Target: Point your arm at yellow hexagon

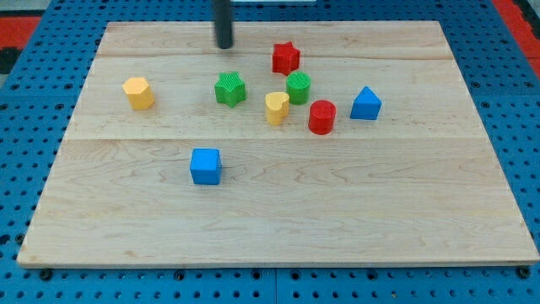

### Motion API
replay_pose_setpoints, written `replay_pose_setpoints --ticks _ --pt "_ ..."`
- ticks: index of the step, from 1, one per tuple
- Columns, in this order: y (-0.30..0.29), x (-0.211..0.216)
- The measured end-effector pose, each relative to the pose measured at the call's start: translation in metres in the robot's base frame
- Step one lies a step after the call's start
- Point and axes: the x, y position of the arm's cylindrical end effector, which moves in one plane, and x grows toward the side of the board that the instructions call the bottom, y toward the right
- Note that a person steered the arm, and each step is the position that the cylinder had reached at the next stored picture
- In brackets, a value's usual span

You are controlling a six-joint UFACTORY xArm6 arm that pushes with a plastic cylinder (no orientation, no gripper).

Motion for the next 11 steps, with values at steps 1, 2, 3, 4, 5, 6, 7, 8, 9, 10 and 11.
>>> replay_pose_setpoints --ticks 1,2,3,4,5,6,7,8,9,10,11 --pt "-0.040 0.000" --pt "-0.057 0.000" --pt "-0.121 0.000" --pt "-0.152 0.010" --pt "-0.189 0.039" --pt "-0.190 0.051" --pt "-0.188 0.127" --pt "-0.189 0.138" --pt "-0.155 0.139" --pt "-0.137 0.139" --pt "-0.129 0.139"
